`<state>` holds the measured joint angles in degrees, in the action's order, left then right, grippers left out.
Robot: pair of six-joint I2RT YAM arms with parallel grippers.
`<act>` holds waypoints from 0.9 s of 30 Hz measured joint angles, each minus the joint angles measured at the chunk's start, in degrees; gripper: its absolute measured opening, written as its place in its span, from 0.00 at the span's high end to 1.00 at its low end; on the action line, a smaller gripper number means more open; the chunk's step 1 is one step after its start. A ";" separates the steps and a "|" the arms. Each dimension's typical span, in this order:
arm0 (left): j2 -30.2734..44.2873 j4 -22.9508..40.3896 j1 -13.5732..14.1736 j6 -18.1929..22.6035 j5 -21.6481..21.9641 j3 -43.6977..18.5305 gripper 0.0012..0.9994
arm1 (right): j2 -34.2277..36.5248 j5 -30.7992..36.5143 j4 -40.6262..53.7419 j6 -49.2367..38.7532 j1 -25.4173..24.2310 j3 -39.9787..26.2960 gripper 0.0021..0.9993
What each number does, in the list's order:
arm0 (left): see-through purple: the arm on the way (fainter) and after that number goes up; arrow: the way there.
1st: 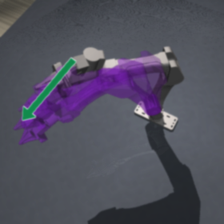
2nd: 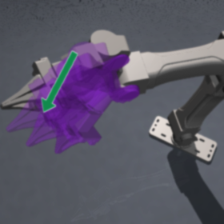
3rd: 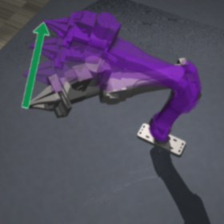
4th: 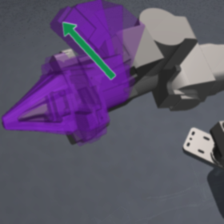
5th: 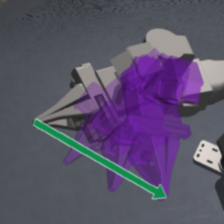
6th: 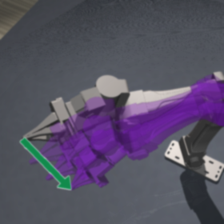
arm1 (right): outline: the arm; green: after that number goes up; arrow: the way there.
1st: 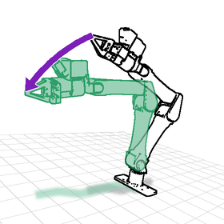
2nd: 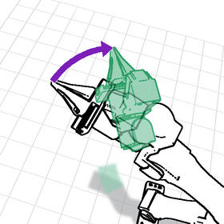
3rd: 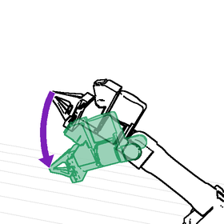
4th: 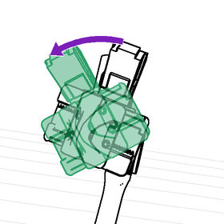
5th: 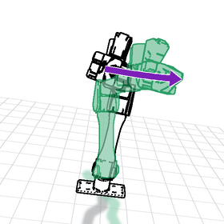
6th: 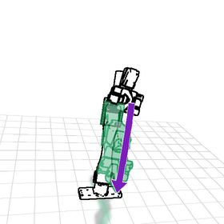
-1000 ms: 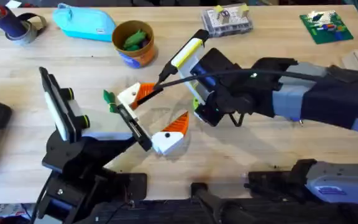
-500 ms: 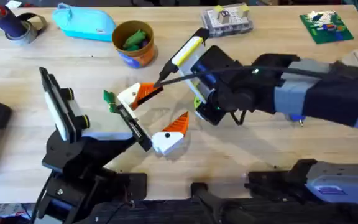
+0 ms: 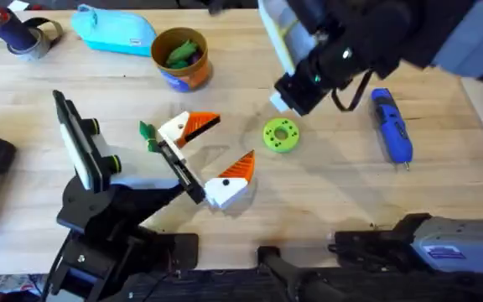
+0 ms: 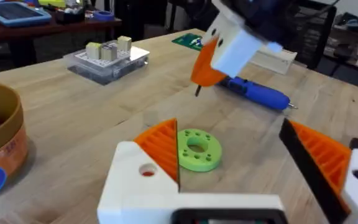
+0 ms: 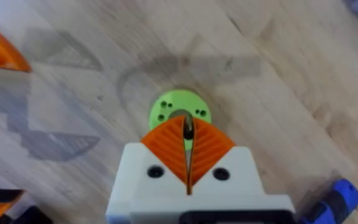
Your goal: Pick up the gripper from the table and insert it into the empty holder that is missing its gripper. Then pick up a screw, insert it into the mounting hole, and use the screwdriver to tighten it. Finally, clean up the table by picking up the vegetable and placing it into the bucket.
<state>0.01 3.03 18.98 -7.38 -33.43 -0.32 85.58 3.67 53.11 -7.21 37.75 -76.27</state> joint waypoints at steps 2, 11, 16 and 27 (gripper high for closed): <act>0.00 0.00 0.00 0.00 0.00 0.00 0.01 | 0.04 -2.35 1.37 -0.39 0.28 -4.33 1.00; 0.00 0.00 0.00 0.00 0.00 0.00 0.01 | 2.15 -9.31 4.32 -0.74 5.96 -19.79 1.00; 0.00 0.00 0.00 0.00 -0.27 0.00 0.01 | 4.06 -10.34 4.24 -1.27 10.33 -21.50 1.00; 0.00 0.08 0.00 1.73 -6.02 0.00 0.01 | 7.62 -10.88 4.33 -2.12 17.45 -21.51 1.00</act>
<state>0.01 3.11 18.98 -5.64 -39.45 -0.32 93.20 -7.20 57.43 -9.33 55.19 -97.78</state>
